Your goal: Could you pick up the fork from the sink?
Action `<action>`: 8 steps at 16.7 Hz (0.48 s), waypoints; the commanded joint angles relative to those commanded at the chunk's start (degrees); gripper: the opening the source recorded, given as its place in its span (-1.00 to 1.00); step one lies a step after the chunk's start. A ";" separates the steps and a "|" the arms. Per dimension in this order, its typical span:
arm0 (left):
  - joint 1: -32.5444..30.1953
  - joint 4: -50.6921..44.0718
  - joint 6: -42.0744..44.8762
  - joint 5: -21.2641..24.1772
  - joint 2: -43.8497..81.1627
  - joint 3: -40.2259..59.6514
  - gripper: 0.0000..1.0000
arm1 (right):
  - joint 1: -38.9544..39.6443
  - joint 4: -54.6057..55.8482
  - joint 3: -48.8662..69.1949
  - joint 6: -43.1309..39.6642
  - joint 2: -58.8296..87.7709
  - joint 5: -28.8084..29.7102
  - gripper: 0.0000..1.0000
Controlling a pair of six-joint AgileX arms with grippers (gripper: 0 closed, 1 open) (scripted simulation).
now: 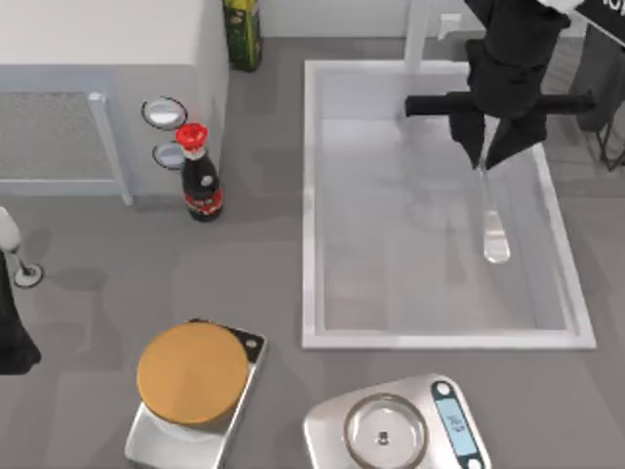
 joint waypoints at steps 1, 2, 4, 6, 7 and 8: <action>0.00 0.00 0.00 0.00 0.00 0.00 1.00 | -1.04 -0.01 -2.41 -1.06 -2.37 -0.05 -1.00; 0.00 0.00 0.00 0.00 0.00 0.00 1.00 | -2.29 -0.04 -5.43 -2.33 -5.34 -0.12 -1.00; 0.00 0.00 0.00 0.00 0.00 0.00 1.00 | -5.21 -0.13 -12.93 -5.31 -12.62 -0.26 -1.00; 0.00 0.00 0.00 0.00 0.00 0.00 1.00 | -8.54 -0.23 -21.96 -8.70 -21.28 -0.43 -1.00; 0.00 0.00 0.00 0.00 0.00 0.00 1.00 | -10.29 -0.28 -26.77 -10.48 -25.88 -0.52 -1.00; 0.00 0.00 0.00 0.00 0.00 0.00 1.00 | -12.05 -0.34 -31.61 -12.28 -30.52 -0.61 -1.00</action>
